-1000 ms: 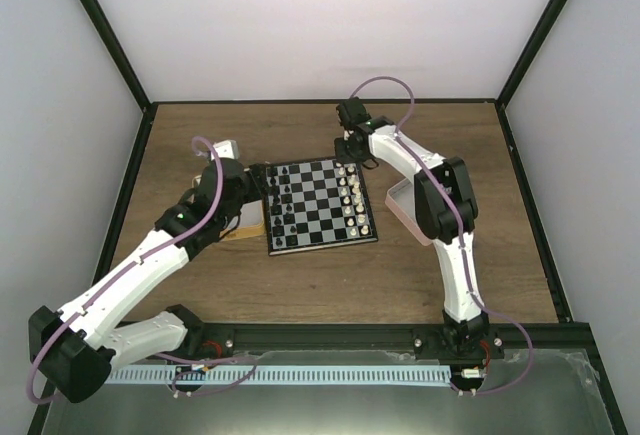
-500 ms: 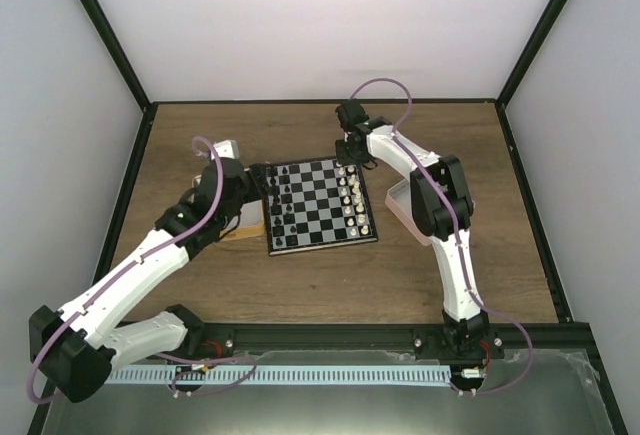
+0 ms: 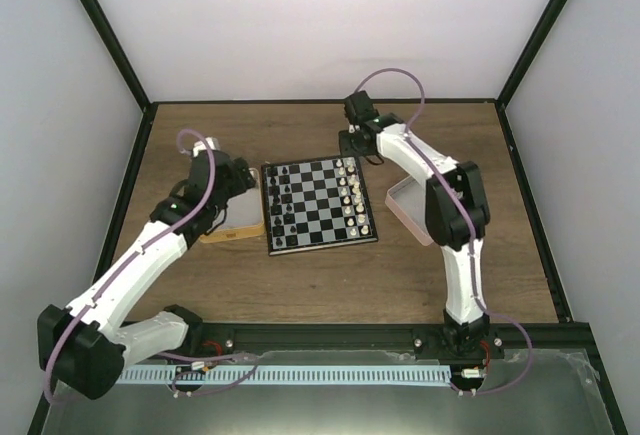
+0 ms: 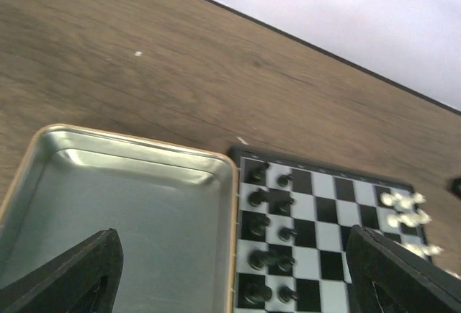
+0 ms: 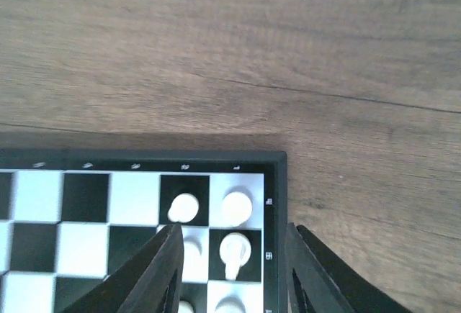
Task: Set up the chess pieces on the board
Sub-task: Place the chess piece on the chessboard, then adjust the storage box at the center of the board.
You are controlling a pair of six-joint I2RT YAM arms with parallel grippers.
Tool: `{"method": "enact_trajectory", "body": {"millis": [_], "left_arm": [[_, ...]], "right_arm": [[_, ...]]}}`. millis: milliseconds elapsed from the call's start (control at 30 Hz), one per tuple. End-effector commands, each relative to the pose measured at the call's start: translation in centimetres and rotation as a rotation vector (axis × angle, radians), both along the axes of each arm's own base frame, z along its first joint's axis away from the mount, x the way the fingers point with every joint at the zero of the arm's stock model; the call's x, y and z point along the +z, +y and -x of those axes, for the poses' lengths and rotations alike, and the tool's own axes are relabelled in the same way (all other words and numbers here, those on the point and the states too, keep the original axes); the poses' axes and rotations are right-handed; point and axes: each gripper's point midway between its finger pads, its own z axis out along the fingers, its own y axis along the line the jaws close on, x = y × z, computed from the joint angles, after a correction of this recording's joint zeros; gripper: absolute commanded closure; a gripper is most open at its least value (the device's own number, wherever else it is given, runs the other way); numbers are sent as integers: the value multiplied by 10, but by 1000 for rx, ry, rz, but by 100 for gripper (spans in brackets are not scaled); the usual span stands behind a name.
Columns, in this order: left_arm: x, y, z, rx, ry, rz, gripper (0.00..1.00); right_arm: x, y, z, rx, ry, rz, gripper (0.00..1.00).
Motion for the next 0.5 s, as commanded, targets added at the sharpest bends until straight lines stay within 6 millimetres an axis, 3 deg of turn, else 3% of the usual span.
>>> {"method": "enact_trajectory", "body": {"millis": [0,200,367,467], "left_arm": [[-22,26,-8,42,74,-30,10],[-65,48,-33,6,187,-46,6],[-105,105,-33,204,313,-49,11],[-116,131,-24,293,349,-38,14]], "right_arm": [[71,1,7,-5,-140,-126,58],[76,6,54,77,-127,-257,53],[93,-3,82,114,-169,-283,47],[98,-9,96,118,-191,-295,45]]}}
